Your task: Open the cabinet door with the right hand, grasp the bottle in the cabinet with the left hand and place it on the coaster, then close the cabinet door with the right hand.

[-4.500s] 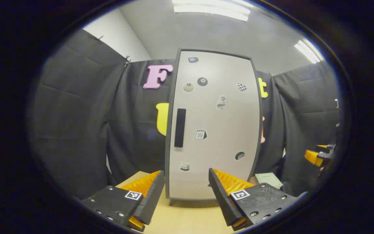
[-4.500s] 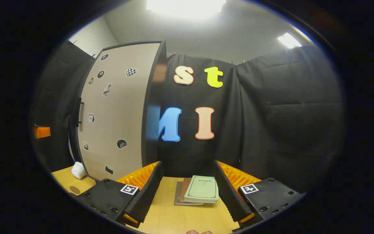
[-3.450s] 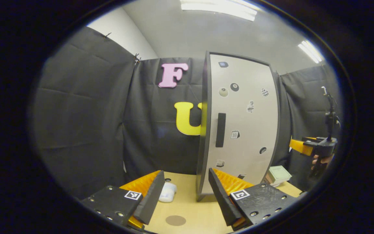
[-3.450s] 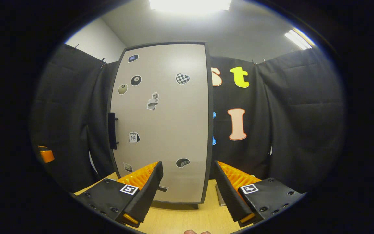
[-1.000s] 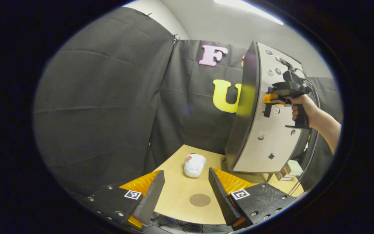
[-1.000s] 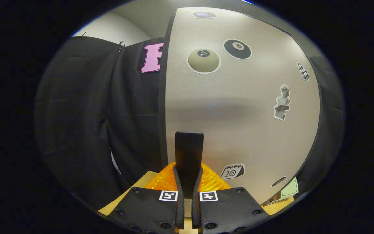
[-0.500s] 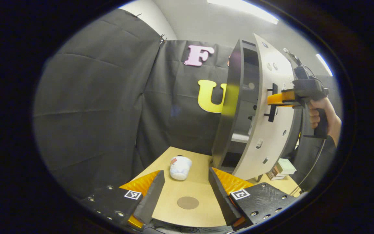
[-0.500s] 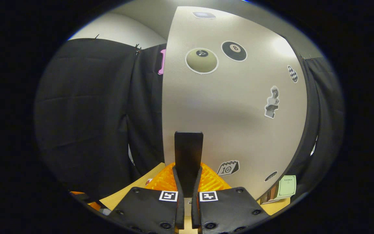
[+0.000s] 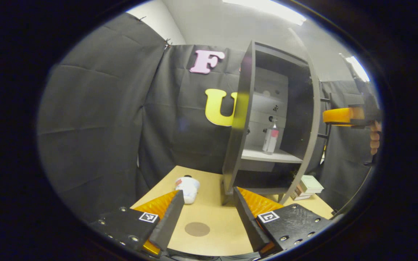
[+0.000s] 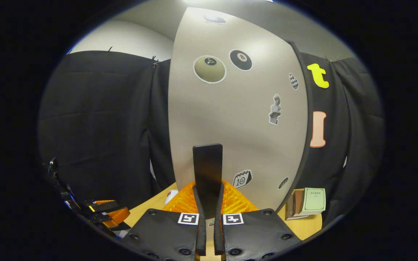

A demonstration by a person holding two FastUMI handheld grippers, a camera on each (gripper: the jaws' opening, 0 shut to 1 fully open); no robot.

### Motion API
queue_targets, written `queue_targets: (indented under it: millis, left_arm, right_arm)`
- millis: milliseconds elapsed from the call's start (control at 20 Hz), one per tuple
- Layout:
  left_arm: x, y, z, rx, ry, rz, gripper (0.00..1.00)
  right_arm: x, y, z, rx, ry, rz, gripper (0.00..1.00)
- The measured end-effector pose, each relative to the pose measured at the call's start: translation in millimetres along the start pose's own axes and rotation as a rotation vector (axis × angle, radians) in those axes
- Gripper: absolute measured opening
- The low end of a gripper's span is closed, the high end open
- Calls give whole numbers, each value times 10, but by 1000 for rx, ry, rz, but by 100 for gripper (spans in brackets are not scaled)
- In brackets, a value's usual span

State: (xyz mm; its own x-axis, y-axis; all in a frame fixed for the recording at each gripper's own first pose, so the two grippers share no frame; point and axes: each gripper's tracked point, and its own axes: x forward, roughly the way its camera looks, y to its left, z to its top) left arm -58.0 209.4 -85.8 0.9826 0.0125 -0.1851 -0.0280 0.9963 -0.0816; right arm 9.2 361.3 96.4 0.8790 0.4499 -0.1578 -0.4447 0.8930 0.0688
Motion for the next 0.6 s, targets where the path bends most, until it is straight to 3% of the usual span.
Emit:
queue_targets:
  millis: [50,150,200,250,500,600]
  left_arm:
    - [33,-42,17,4,-1,-15,82]
    - [148,-211,27,14,-3,-45,84]
    - [221,-294,40,17,-4,-61,82]
    - [287,-372,59,21,-4,-77,82]
    - [512,-789,75,56,-7,-167,84]
    - [586,-940,64,62,-5,-203,84]
  right_arm:
    - [-83,-61,-17,11,3,-7,7]
    - [-258,-194,-53,29,4,-27,10]
    - [-355,-260,-60,35,0,-41,6]
    - [-449,-333,-76,43,-5,-58,10]
    - [-825,-704,-144,98,-28,-174,6]
    - [-946,-887,-159,74,-30,-224,9]
